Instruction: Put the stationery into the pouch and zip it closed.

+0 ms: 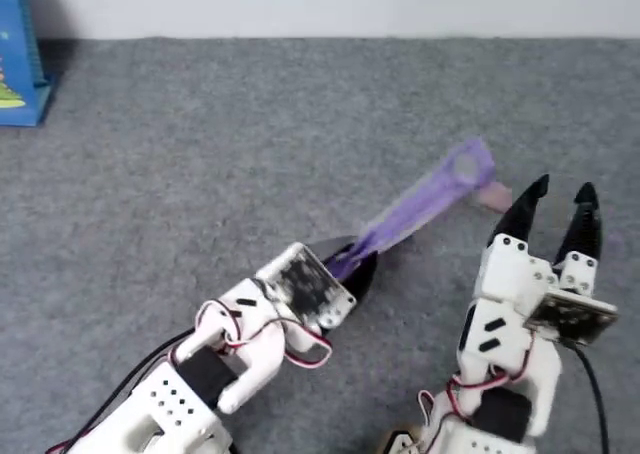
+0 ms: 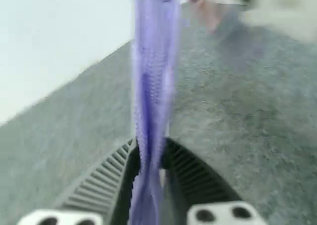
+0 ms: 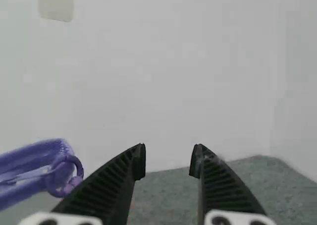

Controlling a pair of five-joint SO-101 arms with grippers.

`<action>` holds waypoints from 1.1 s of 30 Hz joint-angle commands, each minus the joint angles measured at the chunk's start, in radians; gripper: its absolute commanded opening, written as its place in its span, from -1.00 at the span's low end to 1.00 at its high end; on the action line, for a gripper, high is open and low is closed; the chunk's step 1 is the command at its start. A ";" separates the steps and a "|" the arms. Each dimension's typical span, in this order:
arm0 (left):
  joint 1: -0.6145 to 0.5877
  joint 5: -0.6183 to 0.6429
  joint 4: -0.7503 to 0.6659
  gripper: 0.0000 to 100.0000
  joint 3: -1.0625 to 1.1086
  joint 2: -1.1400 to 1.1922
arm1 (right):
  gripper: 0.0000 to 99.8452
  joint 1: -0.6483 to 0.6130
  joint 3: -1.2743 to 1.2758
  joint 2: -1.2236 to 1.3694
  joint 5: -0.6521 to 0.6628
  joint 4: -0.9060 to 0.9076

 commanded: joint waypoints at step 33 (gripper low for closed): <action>-0.087 0.114 0.164 -0.98 -0.231 -0.003 | -0.71 -0.225 -0.218 -0.008 0.046 0.595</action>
